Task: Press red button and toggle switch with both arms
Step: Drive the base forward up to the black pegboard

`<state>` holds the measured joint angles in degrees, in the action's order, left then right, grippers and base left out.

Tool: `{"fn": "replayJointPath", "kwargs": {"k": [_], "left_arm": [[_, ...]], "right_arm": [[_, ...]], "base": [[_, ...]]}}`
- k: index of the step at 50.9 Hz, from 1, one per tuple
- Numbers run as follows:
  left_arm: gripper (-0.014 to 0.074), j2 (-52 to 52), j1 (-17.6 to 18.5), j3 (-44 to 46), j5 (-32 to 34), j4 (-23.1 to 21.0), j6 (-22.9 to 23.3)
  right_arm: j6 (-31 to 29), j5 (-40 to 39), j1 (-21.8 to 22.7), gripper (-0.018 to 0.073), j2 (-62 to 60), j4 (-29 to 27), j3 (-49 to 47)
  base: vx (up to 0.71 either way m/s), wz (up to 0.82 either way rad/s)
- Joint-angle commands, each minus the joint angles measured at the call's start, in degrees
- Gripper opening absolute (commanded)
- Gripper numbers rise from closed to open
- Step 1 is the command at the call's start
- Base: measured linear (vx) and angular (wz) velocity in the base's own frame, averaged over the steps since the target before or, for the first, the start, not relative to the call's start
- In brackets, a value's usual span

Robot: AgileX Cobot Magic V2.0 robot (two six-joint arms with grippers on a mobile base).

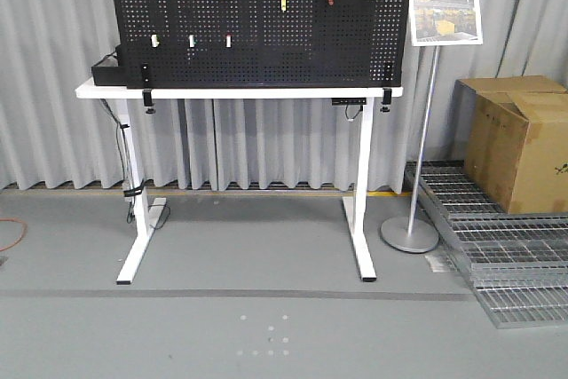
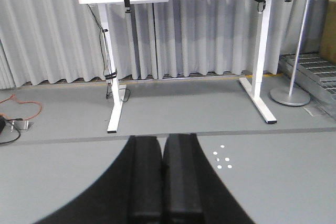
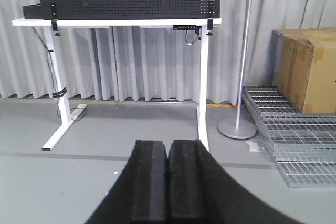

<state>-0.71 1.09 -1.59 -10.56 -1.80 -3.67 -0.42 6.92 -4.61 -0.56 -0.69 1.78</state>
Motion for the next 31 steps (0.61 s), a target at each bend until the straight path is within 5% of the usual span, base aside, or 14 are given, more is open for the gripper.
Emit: {"fn": "replayJointPath", "kwargs": {"k": [1, 31], "left_arm": [[0.0001, -0.8, 0.1, -1.9, 4.6, -0.5, 0.1], [0.0001, -0.8, 0.1, -1.9, 4.6, -0.5, 0.1]], "right_arm": [[-0.5, -4.8, 0.3, 0.0000, -0.9, 0.1, 0.6], [-0.5, -4.7, 0.3, 0.0000, -0.9, 0.1, 0.6]], "base": [[0.31, -0.05], [0.40, 0.02]]}}
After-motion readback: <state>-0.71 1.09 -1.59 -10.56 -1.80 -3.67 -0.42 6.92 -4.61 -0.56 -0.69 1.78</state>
